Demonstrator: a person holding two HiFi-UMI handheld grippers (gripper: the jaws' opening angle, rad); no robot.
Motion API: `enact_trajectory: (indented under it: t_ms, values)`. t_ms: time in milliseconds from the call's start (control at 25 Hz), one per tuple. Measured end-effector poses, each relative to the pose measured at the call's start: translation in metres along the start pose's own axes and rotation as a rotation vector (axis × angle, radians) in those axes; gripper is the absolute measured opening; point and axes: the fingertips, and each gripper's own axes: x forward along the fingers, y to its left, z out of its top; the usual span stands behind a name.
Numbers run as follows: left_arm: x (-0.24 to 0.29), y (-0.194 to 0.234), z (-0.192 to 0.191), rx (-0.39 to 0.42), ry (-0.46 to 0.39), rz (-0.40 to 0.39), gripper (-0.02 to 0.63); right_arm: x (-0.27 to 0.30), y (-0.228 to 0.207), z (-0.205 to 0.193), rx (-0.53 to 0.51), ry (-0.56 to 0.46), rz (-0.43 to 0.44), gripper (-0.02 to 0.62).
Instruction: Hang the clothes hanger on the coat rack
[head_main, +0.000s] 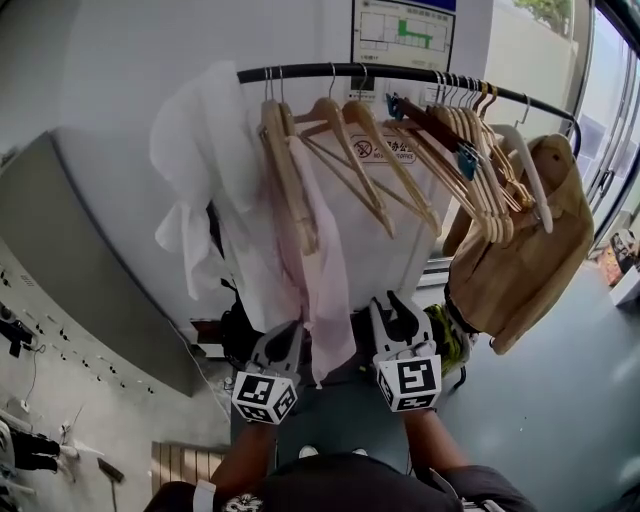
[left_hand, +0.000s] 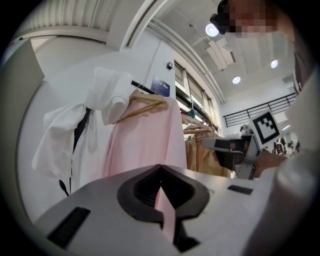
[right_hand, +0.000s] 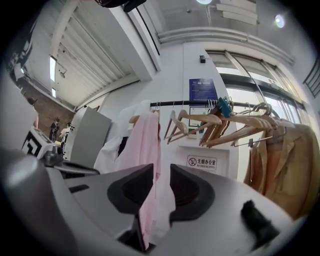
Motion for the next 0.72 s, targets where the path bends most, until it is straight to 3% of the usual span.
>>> enact_trajectory:
  t_ms: [320,720]
  values:
    - [0.001,-0.009,0.006,0.036,-0.004,-0.004,0.009,-0.031,0.025,-0.06,0.053,0.106,0.017,0.024]
    - [-0.003,-0.015,-0.003,0.062,0.024,-0.002,0.009,-0.03,0.038,-0.067,0.046,0.107,0.042,0.015]
